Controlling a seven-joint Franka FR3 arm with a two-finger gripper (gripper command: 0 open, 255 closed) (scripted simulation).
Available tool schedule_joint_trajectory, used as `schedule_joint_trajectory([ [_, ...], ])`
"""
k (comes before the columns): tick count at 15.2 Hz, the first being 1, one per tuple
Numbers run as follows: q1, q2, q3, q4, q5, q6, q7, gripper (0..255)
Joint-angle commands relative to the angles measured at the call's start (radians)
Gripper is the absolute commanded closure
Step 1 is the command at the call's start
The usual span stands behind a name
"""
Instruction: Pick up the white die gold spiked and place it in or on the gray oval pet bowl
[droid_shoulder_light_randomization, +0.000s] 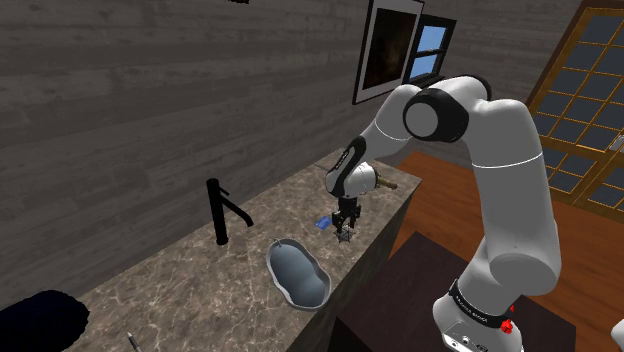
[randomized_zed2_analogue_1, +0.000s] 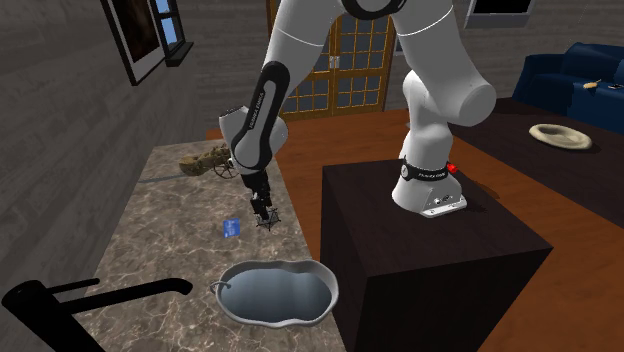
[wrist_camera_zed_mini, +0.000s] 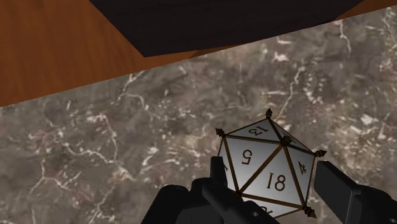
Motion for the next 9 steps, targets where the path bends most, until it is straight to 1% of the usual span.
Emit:
schedule_joint_trajectory([
  [1,0.004,-0.013,-0.006,-0.006,-0.006,-0.009,0.004,255],
  [9,0.038,-0.12,-0.052,-0.036,-0.062,-0.083,0.044,255],
])
